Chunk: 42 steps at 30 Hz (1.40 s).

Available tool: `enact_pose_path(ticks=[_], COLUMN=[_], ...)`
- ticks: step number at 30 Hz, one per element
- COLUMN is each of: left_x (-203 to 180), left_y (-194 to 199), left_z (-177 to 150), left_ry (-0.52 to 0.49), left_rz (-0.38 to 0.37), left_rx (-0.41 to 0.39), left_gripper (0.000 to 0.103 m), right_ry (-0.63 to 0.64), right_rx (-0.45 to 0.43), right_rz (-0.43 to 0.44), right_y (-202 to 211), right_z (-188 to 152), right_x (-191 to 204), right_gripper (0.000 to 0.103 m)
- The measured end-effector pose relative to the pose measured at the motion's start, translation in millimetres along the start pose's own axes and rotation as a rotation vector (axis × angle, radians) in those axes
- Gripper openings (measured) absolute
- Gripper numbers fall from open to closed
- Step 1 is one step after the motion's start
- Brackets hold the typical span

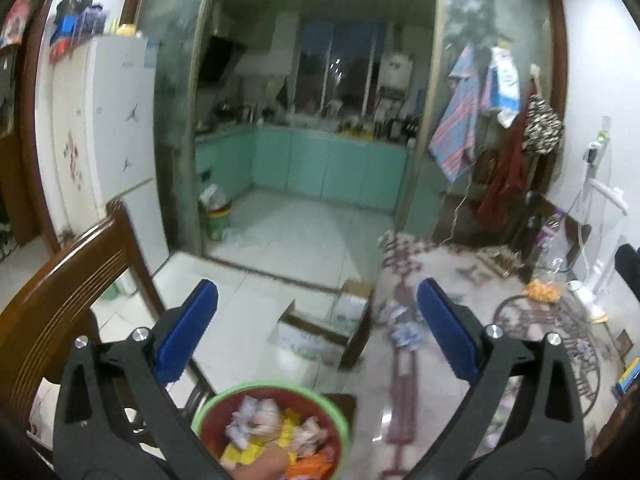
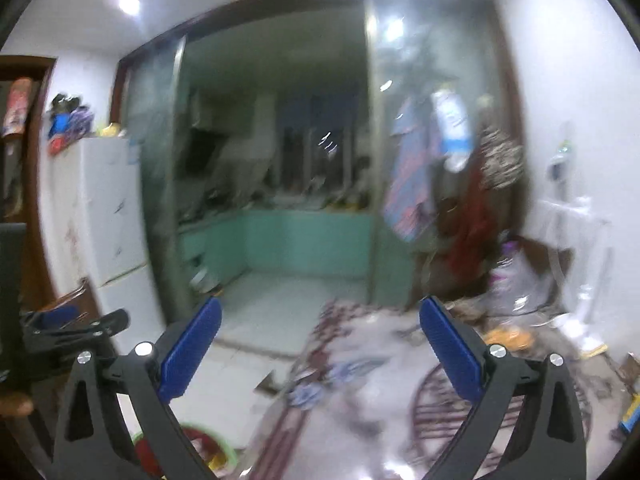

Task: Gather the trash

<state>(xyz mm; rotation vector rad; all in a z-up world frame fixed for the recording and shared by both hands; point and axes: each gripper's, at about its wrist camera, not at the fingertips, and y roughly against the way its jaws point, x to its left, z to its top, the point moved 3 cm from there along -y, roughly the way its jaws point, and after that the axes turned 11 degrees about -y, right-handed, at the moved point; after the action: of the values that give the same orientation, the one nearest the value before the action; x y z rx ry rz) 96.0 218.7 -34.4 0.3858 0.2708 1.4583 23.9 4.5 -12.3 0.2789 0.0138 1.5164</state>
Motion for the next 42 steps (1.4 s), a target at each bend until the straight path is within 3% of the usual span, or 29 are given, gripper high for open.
enact_pose_path(ticks=[3, 12, 19, 27, 42], left_x=[-31, -114, -155, -182, -208], left_y=[15, 31, 37, 43, 44], left_z=[12, 27, 21, 19, 21], left_ry=[0.049, 0.047, 0.067, 0.023, -0.008], left_rz=[-0.01, -0.006, -0.028, 0.004, -0.007], left_rx=[-0.037, 0.037, 0.083, 0.1, 0.11], left_gripper=[0.098, 0.098, 0.098, 0.098, 0.098], right_ry=[0.056, 0.043, 0.014, -0.012, -0.052], right_rx=[-0.027, 0.092, 0.115, 0.145, 0.156], right_rz=[-0.084, -0.078, -0.079, -0.052, -0.07], right_y=[17, 31, 38, 37, 38], right_z=[-3, -4, -5, -7, -7], right_x=[-30, -107, -154, -175, -197], right_gripper=[0.097, 0.097, 0.097, 0.097, 0.097])
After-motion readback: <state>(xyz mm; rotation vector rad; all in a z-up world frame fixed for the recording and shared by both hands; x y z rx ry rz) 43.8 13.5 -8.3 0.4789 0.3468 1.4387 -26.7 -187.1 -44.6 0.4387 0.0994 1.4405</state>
